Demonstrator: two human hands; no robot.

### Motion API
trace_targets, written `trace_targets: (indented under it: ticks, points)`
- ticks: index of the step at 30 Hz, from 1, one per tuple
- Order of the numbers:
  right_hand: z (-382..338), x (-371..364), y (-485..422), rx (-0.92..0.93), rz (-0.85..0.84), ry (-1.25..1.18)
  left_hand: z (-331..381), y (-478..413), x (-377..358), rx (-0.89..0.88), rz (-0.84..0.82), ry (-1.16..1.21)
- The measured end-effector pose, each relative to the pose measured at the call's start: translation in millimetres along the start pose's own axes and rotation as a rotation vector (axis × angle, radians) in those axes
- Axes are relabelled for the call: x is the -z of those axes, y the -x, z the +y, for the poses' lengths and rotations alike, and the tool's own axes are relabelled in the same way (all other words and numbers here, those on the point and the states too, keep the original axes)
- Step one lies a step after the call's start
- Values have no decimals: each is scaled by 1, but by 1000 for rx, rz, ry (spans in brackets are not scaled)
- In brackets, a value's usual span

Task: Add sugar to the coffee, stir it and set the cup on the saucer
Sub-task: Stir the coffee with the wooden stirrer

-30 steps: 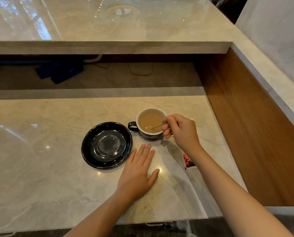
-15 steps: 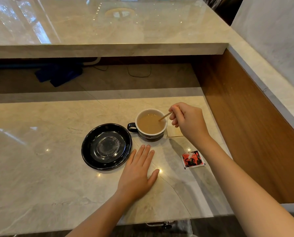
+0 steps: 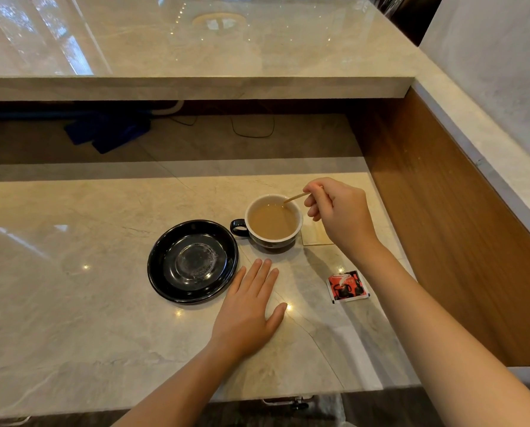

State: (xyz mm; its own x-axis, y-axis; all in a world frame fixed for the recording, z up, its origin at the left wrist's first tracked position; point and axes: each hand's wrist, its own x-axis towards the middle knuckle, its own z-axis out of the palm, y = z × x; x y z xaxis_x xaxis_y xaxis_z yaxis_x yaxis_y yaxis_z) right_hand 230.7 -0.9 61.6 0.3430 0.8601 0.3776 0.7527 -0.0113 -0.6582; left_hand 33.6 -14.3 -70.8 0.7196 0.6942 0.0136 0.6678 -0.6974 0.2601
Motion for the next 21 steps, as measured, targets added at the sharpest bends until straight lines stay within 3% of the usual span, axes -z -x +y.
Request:
trace_targets:
  ticks: [11,21]
  points:
    - [4,1,5,-12,-35,-11,0,1,0,2,4,9]
    - [14,29,36,-84,152,-198,1,2,2,-2,12,27]
